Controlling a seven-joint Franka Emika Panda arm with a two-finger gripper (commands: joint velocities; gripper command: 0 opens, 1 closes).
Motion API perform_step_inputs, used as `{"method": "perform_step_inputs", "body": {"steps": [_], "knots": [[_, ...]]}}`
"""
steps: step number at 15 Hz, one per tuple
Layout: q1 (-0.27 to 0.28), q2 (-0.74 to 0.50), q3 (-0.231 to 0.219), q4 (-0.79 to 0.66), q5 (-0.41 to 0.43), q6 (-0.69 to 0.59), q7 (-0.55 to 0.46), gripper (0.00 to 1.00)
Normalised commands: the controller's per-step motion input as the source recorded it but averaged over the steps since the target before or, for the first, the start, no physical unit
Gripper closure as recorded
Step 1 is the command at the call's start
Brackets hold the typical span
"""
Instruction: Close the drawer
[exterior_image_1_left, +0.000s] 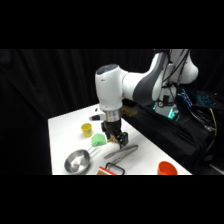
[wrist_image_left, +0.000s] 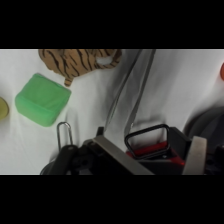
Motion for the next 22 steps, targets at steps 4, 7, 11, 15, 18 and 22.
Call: {"method": "perform_step_inputs", "body": {"steps": [4,7,11,15,18,22], "knots": [[0.048,0.29,0.025,0.24,0.054,0.11,-0.09,0.00],[0.049,0.28,0.014,0.26,0.019,0.10,-0.07,0.00],[0.056,0.23,-0.008,0.26,-0.042,0.09,-0.06,0.00],[0.065,0.19,-0.040,0.28,-0.100,0.07,-0.06,0.00],[0.065,0.20,-0.075,0.29,-0.133,0.08,-0.06,0.00],[0.035,0.18,-0.066,0.27,-0.092,0.08,-0.08,0.00]]}}
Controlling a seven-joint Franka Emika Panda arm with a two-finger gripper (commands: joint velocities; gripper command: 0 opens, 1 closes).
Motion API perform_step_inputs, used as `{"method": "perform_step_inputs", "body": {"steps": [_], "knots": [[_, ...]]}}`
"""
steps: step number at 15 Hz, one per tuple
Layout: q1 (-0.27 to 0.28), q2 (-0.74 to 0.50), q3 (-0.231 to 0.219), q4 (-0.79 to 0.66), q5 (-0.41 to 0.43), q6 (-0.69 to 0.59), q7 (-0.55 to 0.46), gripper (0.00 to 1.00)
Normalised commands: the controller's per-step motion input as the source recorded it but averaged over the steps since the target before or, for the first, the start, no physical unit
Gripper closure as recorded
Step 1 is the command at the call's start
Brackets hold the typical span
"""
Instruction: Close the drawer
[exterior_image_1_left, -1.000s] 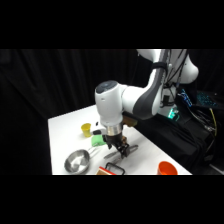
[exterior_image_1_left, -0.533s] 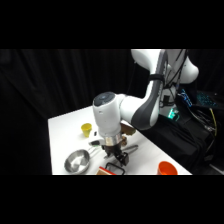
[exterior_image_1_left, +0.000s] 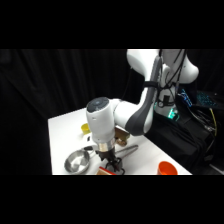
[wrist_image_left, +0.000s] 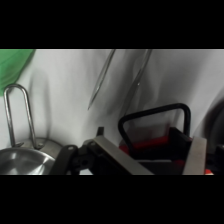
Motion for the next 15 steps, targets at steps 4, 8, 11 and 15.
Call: {"method": "perform_step_inputs", "body": {"steps": [4,8,11,15], "knots": [[0.049,0.08,-0.034,0.18,-0.065,0.05,-0.05,0.00],[0.086,0.05,-0.044,0.18,-0.102,0.03,-0.03,0.00],[0.149,0.07,-0.043,0.27,-0.116,-0.07,0.02,0.00],[0.145,0.14,-0.010,0.33,-0.078,-0.13,0.05,0.00]]}}
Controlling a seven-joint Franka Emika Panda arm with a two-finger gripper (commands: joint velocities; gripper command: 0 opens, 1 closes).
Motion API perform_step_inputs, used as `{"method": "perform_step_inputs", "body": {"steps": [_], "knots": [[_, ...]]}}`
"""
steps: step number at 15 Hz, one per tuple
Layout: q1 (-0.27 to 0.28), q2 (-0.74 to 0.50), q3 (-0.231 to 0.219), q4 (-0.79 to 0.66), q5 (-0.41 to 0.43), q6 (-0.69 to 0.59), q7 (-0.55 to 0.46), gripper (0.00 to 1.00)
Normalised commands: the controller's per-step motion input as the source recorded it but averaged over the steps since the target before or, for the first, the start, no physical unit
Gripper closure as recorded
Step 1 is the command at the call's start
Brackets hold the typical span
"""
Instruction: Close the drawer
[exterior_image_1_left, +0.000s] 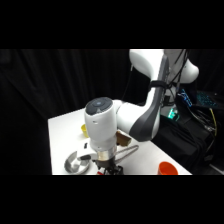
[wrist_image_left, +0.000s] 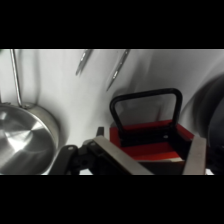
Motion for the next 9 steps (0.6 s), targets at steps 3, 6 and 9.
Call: {"method": "perform_step_inputs", "body": {"steps": [3,6,9], "knots": [[0.075,0.13,-0.012,0.30,-0.088,-0.12,0.01,0.00],[0.055,0.06,-0.020,0.21,-0.097,-0.08,0.00,0.00],[0.047,0.02,-0.020,0.17,-0.098,-0.06,-0.01,0.00]]}}
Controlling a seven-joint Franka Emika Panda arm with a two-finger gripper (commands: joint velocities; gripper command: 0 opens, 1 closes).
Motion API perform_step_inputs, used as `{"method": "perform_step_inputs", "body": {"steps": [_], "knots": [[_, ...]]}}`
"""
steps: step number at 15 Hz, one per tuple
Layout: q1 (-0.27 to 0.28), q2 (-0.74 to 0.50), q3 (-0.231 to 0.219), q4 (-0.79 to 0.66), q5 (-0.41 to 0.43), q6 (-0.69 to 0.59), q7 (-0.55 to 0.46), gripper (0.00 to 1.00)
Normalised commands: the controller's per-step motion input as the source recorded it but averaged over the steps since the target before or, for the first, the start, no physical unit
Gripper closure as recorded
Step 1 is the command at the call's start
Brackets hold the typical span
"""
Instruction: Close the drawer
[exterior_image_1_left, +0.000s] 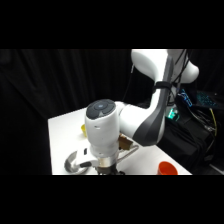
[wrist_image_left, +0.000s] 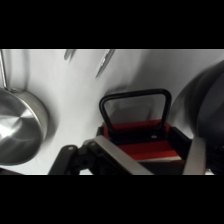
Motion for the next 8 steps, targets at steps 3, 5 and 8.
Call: {"method": "perform_step_inputs", "body": {"steps": [3,5,8], "knots": [[0.035,0.01,-0.013,0.15,-0.088,-0.06,-0.02,0.00],[0.028,0.02,-0.010,0.16,-0.082,-0.07,-0.02,0.00],[0.026,0.04,-0.011,0.17,-0.080,-0.08,-0.02,0.00]]}}
